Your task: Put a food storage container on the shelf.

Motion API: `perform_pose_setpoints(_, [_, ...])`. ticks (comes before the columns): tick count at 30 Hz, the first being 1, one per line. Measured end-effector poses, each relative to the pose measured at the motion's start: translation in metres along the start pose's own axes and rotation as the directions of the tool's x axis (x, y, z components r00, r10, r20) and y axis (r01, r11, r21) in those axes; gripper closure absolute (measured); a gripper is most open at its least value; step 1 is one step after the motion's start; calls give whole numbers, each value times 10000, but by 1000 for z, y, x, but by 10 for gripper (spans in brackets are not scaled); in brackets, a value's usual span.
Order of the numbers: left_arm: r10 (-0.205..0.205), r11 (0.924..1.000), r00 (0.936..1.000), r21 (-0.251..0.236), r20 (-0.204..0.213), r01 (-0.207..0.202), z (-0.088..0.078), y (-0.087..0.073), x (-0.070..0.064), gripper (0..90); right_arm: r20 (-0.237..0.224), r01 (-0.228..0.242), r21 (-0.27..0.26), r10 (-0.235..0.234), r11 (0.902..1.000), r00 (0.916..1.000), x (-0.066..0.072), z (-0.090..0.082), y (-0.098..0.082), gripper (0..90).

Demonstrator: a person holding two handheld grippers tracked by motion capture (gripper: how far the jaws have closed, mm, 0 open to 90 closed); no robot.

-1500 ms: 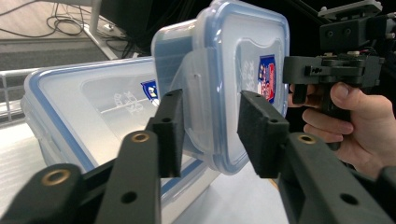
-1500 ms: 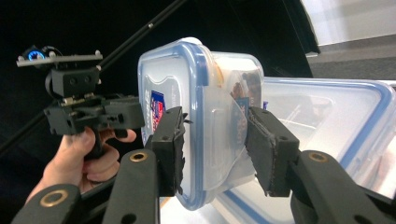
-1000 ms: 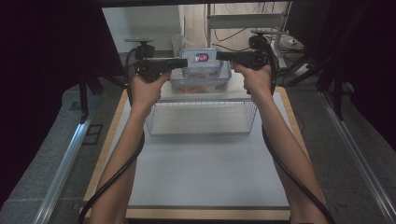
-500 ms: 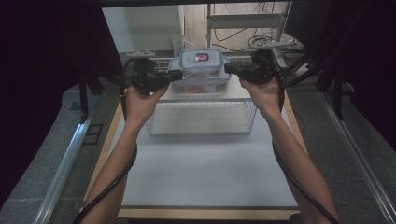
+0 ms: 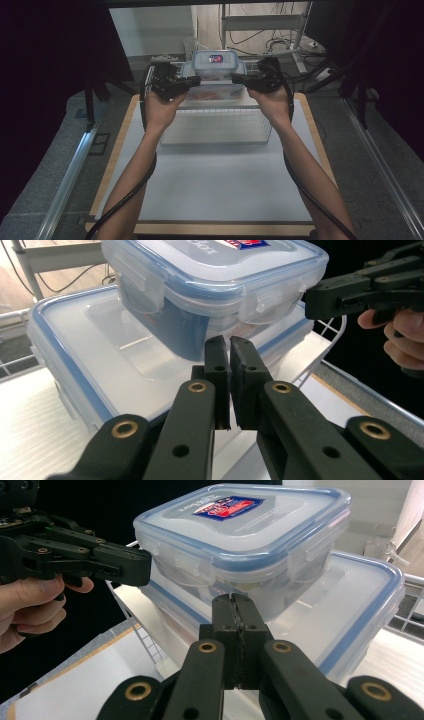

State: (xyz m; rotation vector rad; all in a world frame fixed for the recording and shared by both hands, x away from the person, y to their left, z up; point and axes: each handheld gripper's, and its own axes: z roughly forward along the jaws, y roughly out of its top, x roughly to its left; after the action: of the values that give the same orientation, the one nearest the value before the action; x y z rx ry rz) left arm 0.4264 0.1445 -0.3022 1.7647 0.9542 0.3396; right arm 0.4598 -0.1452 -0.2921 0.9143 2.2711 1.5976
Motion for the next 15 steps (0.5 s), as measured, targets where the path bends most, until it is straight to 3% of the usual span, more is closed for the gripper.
perform_pose_setpoints(4, [109, 9999, 9999, -56, 119, -108, -1, -1, -2, 851, -18, 31, 9, -31, 10000, 10000, 1, 1, 1, 892])
perform_pose_setpoints(7, [480, 9988, 9988, -76, 47, -480, -4, -4, -7, 801, -113, 77, -11, -78, 10000, 9999, 4, 0, -2, 861])
perform_pose_setpoints(15, [1015, 9942, 9948, -359, -109, -1018, -13, -13, -18, 566, -383, 127, -250, -137, 9996, 9992, 10, -7, -14, 726])
